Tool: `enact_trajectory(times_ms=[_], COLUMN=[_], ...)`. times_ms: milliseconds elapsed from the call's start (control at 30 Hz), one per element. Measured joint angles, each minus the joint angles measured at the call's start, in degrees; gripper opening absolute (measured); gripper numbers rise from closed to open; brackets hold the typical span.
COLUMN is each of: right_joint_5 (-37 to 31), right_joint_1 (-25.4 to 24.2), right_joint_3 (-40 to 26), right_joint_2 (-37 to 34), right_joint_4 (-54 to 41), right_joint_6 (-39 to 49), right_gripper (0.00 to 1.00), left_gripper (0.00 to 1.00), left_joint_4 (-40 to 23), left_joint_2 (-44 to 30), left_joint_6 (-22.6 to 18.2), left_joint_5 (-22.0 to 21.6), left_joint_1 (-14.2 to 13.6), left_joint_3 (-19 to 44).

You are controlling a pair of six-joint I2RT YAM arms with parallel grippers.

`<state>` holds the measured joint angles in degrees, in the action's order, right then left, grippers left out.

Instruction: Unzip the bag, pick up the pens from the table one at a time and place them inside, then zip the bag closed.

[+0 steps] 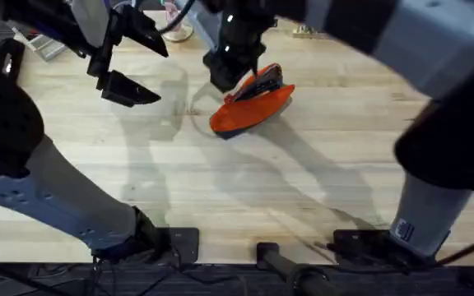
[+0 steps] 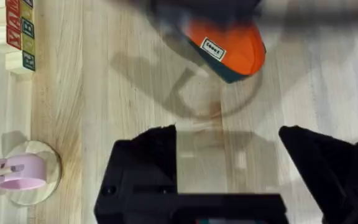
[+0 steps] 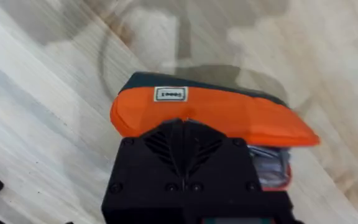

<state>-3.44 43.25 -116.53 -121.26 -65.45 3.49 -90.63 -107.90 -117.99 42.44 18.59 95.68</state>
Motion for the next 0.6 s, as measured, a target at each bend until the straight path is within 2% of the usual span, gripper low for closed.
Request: enact_trajectory(times_ms=[267, 600], right_joint_5=[0.00, 0.00], right_joint_1=[-0.68, -0.68], right_joint_3=[0.00, 0.00], right_joint_2=[6.00, 6.89], right_joint_4=[0.33, 0.37], right_joint_6=[0.88, 2.14], right_gripper=[0.030, 0.030], left_gripper=[0.995, 0.994], left_joint_4=[-0.01, 0.00], left_joint_2=[0.00, 0.00], left_joint_6=[0.00, 0.00], left_joint_5=[0.00, 0.00], left_joint_1=[-0.01, -0.01], left_joint_3=[0.00, 0.00])
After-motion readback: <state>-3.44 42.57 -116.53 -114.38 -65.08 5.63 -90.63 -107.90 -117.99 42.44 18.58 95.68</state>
